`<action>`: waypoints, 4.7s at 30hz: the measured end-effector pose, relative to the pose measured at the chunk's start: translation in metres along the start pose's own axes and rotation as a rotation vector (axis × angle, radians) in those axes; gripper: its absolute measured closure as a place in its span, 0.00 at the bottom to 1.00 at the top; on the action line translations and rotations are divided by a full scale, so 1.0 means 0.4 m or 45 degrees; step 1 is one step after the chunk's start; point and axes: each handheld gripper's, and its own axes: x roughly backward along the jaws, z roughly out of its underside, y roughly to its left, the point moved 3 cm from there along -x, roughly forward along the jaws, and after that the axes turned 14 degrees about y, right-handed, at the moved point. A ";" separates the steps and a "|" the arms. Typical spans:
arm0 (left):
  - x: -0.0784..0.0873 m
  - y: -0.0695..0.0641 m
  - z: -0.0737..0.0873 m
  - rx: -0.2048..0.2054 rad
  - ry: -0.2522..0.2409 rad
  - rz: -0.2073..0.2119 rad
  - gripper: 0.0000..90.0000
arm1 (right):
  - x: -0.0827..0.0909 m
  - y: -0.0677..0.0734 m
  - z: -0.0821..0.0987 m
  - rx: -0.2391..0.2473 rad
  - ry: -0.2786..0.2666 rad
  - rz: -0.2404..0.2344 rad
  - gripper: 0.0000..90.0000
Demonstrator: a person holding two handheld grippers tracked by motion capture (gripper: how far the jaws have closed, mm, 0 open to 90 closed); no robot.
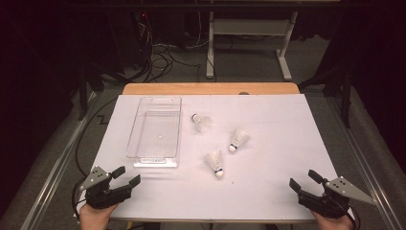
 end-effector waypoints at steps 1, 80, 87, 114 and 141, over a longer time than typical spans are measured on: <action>0.000 0.000 0.000 -0.001 0.000 0.000 0.33 | 0.000 0.001 0.000 0.000 0.000 0.002 0.26; -0.032 -0.058 -0.018 -0.066 0.035 0.061 0.34 | -0.003 0.002 0.000 0.010 0.018 0.001 0.28; -0.036 -0.065 -0.022 -0.076 0.040 0.067 0.34 | -0.005 0.002 0.001 0.009 0.027 -0.003 0.28; -0.057 -0.096 -0.037 -0.117 0.054 0.095 0.34 | -0.019 0.004 0.004 0.013 0.094 -0.009 0.28; -0.089 -0.145 -0.055 -0.181 0.085 0.133 0.34 | -0.028 0.004 0.007 0.020 0.137 -0.005 0.28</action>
